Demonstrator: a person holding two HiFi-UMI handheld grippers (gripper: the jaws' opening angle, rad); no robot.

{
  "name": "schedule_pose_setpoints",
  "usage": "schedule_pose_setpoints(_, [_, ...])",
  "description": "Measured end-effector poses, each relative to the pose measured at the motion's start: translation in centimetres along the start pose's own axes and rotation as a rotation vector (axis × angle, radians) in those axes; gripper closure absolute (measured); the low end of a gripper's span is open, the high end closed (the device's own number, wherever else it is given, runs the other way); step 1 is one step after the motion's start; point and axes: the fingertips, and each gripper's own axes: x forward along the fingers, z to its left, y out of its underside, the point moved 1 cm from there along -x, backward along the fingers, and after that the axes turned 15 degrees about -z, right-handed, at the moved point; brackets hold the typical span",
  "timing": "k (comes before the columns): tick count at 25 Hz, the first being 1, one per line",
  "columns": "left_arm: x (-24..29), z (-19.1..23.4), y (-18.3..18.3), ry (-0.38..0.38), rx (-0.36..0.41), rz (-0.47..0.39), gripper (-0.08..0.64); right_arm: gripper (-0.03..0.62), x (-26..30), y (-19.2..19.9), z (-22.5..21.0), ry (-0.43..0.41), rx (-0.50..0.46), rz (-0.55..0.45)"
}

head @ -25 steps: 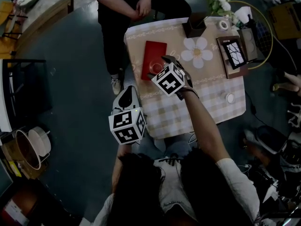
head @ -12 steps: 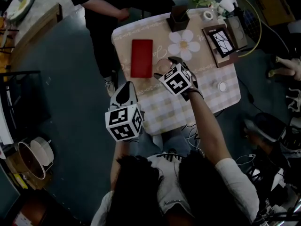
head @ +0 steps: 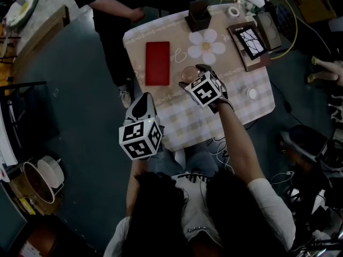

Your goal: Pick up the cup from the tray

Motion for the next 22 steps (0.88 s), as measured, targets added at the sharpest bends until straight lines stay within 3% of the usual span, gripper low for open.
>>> schedule_pose_setpoints(8, [-0.5, -0.5, 0.8, 0.0, -0.015, 0.008, 0.554, 0.192, -0.3, -0.3, 0.5, -0.038, -0.015, -0.012])
schedule_pose_setpoints(13, [-1.1, -0.4, 0.9, -0.009, -0.028, 0.002, 0.554, 0.192, -1.3, -0.7, 0.6, -0.018, -0.072, -0.029])
schedule_pose_setpoints(15, [-1.5, -0.5, 1.0, -0.02, -0.034, 0.006, 0.554, 0.192, -2.4, -1.5, 1.0, -0.019, -0.015, -0.086])
schedule_pose_setpoints(19, [-2.0, -0.7, 0.8, -0.025, -0.037, 0.004, 0.554, 0.192, -5.8, -2.9, 1.4, 0.021, 0.219, -0.271])
schedule_pose_setpoints(22, [-2.6, -1.4, -0.2, 0.02, -0.046, -0.023, 0.554, 0.193, -8.0, -3.6, 1.4, 0.046, 0.28, -0.317])
